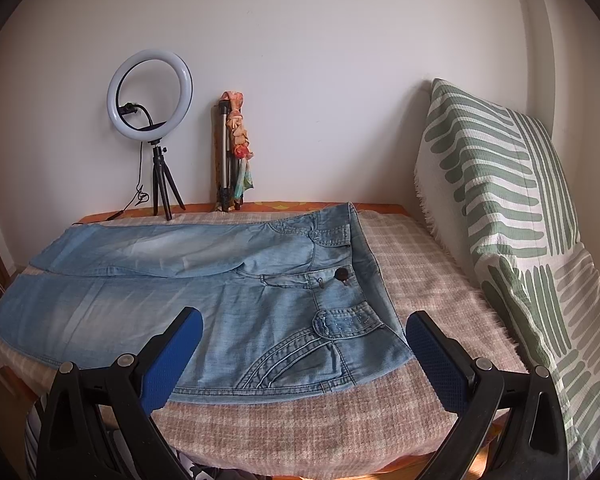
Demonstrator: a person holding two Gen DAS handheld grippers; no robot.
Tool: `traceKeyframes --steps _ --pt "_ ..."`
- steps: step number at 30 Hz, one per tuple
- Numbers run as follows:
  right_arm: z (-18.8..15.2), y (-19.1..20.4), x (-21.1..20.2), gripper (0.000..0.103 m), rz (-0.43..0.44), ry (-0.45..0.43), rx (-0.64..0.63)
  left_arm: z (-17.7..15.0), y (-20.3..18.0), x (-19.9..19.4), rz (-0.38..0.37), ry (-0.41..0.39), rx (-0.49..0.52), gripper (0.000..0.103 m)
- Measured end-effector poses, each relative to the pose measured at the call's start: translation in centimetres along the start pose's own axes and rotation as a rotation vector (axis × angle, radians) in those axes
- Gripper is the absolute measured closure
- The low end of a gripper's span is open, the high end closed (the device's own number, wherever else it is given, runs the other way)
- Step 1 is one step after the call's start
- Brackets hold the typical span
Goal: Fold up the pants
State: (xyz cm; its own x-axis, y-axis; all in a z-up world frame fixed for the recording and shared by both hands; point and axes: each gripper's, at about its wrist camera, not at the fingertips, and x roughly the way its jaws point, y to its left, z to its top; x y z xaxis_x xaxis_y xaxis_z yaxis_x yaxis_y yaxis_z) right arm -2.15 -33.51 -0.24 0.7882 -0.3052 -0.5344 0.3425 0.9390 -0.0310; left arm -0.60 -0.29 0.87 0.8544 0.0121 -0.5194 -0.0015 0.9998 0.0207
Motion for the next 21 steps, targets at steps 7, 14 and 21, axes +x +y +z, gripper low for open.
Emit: traceKeyframes --steps 7,14,21 --pt "0.03 0.02 -0.05 0.000 0.000 0.000 0.000 -0.01 0.03 -0.07 -0.003 -0.003 0.000 0.001" --pt "0.01 0.08 -0.13 0.000 -0.002 -0.001 -0.001 -0.10 0.07 -0.10 -0.004 -0.004 0.000 0.001" --pt "-0.07 0.09 -0.13 0.000 -0.001 -0.001 0.000 -0.18 0.05 -0.13 -0.003 -0.004 0.001 0.001"
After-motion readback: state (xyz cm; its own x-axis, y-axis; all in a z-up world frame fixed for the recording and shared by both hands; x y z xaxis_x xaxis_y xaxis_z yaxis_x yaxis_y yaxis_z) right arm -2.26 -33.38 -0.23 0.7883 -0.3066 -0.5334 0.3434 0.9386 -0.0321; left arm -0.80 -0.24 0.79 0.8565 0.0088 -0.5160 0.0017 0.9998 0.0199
